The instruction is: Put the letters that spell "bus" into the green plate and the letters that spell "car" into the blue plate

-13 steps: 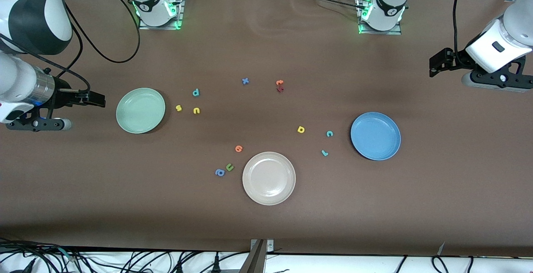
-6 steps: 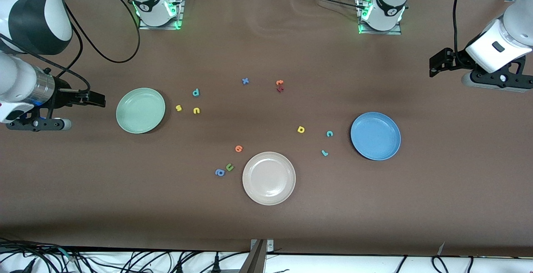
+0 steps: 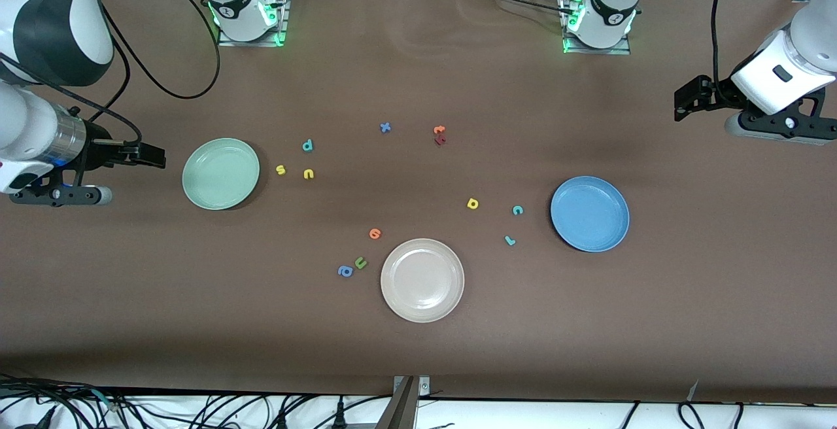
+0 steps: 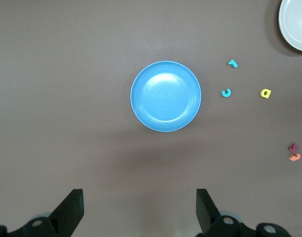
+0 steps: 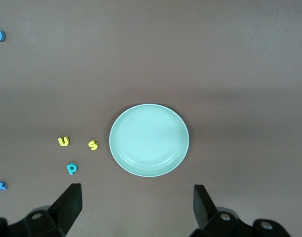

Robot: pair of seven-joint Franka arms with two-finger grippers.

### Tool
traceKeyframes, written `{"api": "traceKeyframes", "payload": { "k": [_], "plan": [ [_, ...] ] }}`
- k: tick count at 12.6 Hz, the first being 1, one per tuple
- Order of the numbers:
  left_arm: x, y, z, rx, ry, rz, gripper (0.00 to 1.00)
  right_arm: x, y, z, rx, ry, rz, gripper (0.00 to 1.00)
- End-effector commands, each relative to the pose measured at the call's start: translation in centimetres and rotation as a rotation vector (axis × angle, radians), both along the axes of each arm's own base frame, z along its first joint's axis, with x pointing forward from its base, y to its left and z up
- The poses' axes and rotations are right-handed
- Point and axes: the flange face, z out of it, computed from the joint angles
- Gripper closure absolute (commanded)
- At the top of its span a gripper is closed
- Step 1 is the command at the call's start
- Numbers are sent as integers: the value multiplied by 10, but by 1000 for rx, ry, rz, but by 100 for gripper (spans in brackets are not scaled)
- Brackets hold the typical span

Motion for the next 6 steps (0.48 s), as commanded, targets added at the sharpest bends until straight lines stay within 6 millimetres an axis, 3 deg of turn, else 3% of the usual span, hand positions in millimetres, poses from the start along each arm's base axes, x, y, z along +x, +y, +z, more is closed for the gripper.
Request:
{"api": "traceKeyframes", "payload": {
  "k": [1, 6],
  "plan": [
    [-1, 0, 7, -21, 5, -5, 0, -4, -1, 2, -9, 5, -6, 0],
    [-2, 0, 7, -22, 12, -6, 0, -4, -2, 2, -9, 5, -8, 1]
  ]
}}
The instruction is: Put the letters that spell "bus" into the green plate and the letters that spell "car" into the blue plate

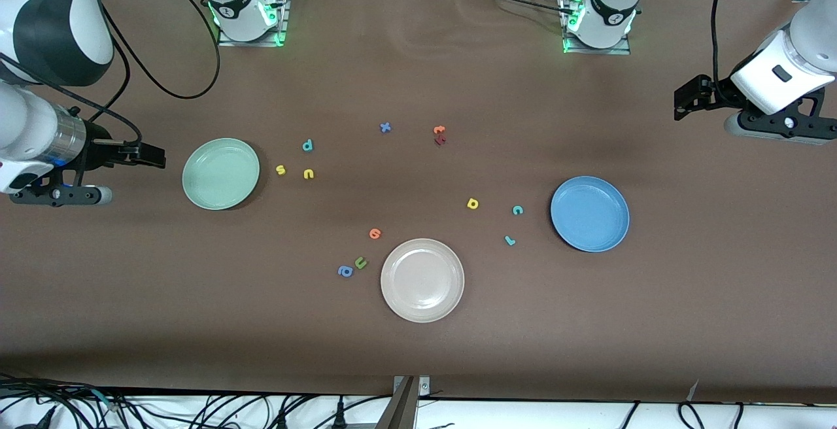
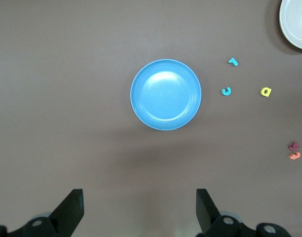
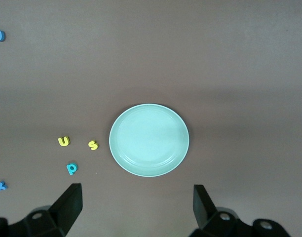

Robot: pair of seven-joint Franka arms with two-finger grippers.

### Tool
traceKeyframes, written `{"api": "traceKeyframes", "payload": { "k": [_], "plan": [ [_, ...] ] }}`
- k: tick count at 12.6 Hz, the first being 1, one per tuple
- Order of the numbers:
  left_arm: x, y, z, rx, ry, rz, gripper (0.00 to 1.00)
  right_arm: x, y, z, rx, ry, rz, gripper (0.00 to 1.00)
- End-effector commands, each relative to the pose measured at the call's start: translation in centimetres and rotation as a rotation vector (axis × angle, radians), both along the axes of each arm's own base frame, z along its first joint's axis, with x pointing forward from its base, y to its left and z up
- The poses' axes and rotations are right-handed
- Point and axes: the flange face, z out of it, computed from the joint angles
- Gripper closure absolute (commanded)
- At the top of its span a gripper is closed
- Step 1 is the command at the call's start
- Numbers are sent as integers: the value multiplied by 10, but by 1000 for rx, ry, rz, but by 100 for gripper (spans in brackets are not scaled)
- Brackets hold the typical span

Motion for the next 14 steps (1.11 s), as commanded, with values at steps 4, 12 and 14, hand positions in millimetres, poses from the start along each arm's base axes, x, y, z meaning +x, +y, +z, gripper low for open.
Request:
{"api": "traceKeyframes", "payload": {
  "k": [4, 12, 14],
  "plan": [
    [-1, -1, 8, -24, 3, -5, 0, -5, 4, 1, -5, 6, -6, 1],
    [41, -16, -62, -77, 45, -10, 0, 3, 114, -62, -18, 3, -101, 1],
    [52, -42, -90, -94, 56, -48, 0, -5, 142, -95, 5, 13, -193, 1]
  ]
}}
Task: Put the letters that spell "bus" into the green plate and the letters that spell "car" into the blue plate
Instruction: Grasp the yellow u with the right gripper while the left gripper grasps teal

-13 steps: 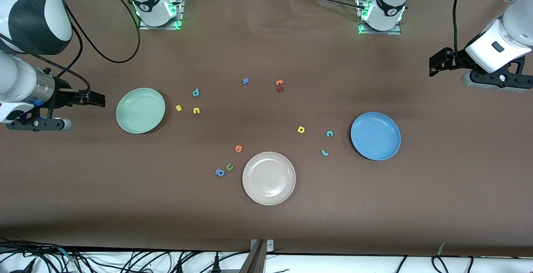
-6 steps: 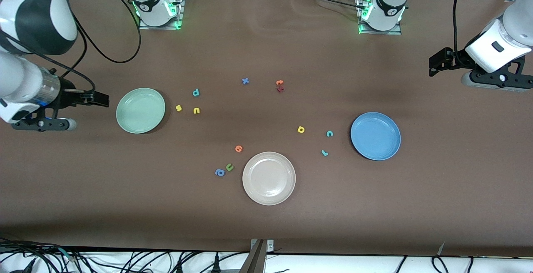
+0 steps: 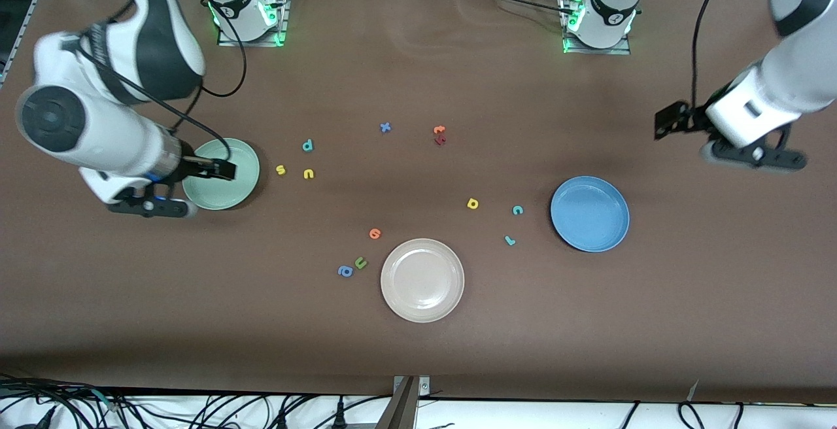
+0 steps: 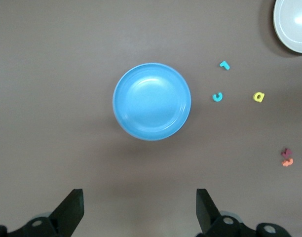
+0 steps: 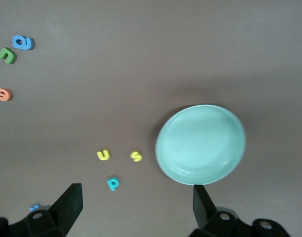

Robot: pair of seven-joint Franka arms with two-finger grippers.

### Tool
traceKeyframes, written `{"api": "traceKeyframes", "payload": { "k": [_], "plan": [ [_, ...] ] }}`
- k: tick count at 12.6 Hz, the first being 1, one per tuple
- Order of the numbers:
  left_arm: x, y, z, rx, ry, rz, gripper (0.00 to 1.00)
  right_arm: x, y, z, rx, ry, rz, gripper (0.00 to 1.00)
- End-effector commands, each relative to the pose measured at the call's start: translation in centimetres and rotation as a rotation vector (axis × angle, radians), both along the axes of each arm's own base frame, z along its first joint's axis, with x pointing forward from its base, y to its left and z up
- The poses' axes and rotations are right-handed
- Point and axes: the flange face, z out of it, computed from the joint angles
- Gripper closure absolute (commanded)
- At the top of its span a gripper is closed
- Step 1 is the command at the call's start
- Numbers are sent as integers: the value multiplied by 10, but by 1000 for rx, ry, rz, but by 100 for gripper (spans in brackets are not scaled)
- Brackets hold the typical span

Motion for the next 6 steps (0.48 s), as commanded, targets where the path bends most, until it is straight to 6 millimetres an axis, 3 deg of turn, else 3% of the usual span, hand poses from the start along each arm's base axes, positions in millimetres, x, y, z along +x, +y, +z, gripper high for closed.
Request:
{"api": "traceKeyframes", "payload": {
  "k": [1, 4, 6],
  "plan": [
    [15, -47, -41, -31, 42, -75, 0, -14, 33, -39, 9, -2, -96, 1],
    [26, -125, -112, -33, 41, -204, 0, -42, 60, -93, 6, -10, -78, 1],
    [36, -147, -156, -52, 22, -226, 0, -63, 77, -126, 23, -22, -43, 1]
  ]
}}
